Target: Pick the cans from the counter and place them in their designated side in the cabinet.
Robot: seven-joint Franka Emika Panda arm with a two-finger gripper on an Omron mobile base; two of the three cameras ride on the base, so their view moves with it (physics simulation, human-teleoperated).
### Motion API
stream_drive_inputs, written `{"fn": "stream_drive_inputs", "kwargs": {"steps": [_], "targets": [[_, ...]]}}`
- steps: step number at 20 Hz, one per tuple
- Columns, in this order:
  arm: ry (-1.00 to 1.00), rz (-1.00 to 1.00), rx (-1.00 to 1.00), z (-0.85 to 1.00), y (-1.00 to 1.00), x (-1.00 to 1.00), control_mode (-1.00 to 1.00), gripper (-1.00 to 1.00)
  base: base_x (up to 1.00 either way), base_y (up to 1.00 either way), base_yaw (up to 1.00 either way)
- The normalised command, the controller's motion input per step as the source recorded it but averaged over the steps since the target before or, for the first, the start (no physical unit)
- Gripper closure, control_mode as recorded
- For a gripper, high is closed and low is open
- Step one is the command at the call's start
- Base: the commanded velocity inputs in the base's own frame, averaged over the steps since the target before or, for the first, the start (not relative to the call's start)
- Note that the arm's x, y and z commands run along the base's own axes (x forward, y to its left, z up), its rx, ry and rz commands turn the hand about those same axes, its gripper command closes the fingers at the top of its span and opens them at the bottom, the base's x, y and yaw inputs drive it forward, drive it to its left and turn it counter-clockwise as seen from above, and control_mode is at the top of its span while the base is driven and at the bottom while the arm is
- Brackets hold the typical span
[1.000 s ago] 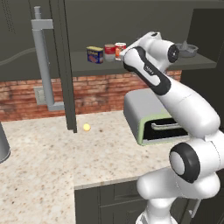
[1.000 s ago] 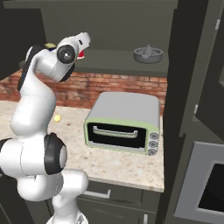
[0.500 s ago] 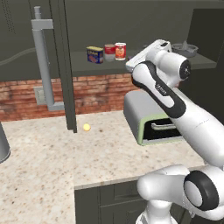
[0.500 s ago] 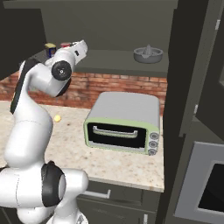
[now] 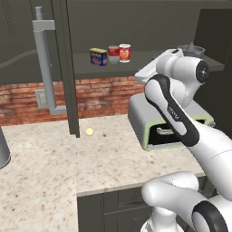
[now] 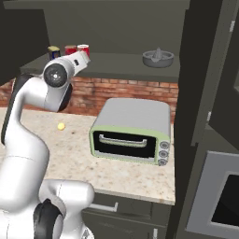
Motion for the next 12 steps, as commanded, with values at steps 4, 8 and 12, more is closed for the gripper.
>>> {"fn": "stream_drive_inputs", "kwargs": {"steps": [4, 8, 12], "targets": [[0.1, 0.01, -0.04, -0.03, -0.1, -0.69, -1.0, -1.0, 0.0, 0.0, 0.0], [0.0, 0.01, -0.04, -0.06, -0.2, -0.82, -1.0, -1.0, 0.0, 0.0, 0.0], [-0.03, 0.0, -0.03, -0.09, -0.22, -0.89, -1.0, -1.0, 0.0, 0.0, 0.0]]}}
